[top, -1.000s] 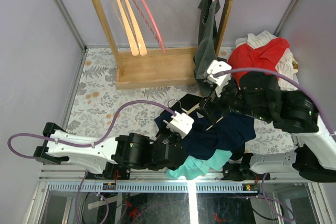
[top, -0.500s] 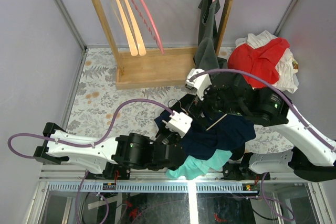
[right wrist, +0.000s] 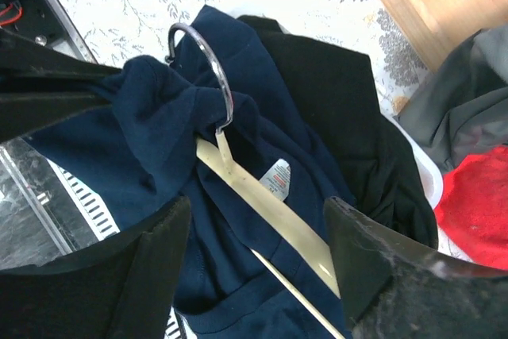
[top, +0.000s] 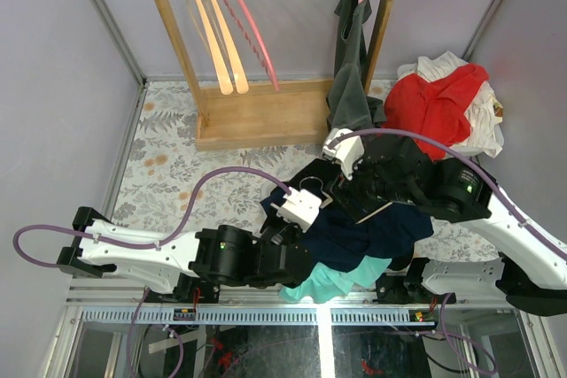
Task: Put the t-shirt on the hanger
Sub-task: Pick up the hanger from the bin.
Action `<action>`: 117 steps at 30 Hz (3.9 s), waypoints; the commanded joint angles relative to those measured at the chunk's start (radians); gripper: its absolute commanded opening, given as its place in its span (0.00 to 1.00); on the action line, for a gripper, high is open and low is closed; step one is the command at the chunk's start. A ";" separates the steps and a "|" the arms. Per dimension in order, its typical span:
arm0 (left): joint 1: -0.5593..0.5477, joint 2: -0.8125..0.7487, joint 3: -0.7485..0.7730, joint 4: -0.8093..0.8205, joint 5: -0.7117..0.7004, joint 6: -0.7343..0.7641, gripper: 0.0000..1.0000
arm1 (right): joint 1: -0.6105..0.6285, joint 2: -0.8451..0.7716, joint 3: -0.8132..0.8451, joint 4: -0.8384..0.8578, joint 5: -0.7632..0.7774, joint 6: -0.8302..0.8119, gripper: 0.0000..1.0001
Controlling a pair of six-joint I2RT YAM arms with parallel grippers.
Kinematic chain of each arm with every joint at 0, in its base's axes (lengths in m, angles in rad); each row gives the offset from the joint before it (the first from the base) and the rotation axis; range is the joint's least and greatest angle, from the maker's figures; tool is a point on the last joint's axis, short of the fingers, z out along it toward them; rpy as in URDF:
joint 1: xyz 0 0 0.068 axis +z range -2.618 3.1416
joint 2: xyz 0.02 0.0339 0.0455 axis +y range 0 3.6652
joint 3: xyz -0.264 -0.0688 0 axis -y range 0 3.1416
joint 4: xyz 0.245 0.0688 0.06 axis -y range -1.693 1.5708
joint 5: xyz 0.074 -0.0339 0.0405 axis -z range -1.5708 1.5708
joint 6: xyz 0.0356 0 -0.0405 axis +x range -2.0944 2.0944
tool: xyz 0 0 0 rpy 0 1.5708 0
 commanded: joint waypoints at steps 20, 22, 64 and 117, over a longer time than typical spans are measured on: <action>-0.840 -0.042 0.016 0.006 -0.081 0.017 0.00 | -0.006 -0.155 -0.300 0.139 -0.186 0.021 0.01; -0.842 -0.045 0.035 0.015 -0.079 0.048 0.00 | -0.006 -0.192 -0.306 0.172 -0.154 0.024 0.00; -0.669 0.224 0.773 0.354 -0.147 0.934 0.36 | -0.006 -0.767 -0.715 1.299 0.067 0.149 0.00; -0.546 -0.104 0.510 0.117 0.329 0.607 1.00 | 0.020 -0.782 -0.674 0.960 -0.079 0.052 0.00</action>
